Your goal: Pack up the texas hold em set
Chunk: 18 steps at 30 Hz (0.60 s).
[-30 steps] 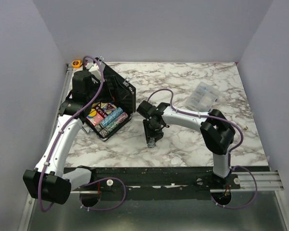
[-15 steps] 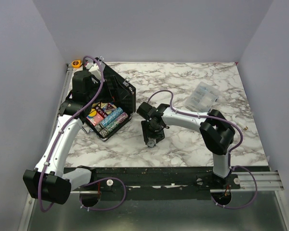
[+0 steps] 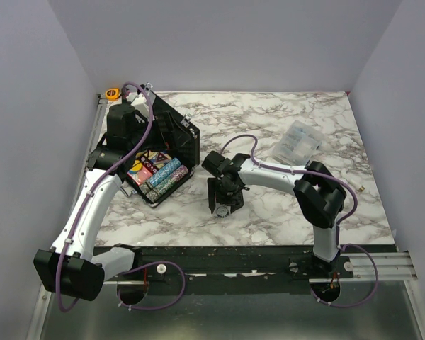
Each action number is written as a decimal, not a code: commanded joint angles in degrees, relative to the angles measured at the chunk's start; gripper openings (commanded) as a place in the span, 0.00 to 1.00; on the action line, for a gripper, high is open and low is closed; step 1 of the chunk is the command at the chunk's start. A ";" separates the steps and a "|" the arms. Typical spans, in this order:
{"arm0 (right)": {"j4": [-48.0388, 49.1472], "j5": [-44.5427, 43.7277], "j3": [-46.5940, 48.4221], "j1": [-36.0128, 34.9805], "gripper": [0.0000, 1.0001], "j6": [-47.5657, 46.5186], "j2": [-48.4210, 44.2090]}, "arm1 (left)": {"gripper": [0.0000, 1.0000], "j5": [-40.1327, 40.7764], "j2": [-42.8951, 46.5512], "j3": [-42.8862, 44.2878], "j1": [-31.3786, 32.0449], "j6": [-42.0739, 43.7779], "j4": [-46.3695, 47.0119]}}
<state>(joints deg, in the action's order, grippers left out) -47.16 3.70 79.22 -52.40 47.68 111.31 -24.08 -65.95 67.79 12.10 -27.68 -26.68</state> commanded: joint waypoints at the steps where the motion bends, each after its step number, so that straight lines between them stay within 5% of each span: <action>1: -0.72 0.49 0.06 0.10 0.70 3.52 0.06 | 0.96 -0.98 1.18 0.06 0.21 0.09 0.32; 18: -0.82 -0.84 0.79 0.09 0.65 6.38 2.61 | 0.97 -1.52 1.53 0.06 0.31 -0.09 0.49</action>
<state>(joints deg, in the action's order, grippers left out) -47.22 3.73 79.22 -52.40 52.45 112.25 -24.16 -65.80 67.79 12.12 -27.70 -26.68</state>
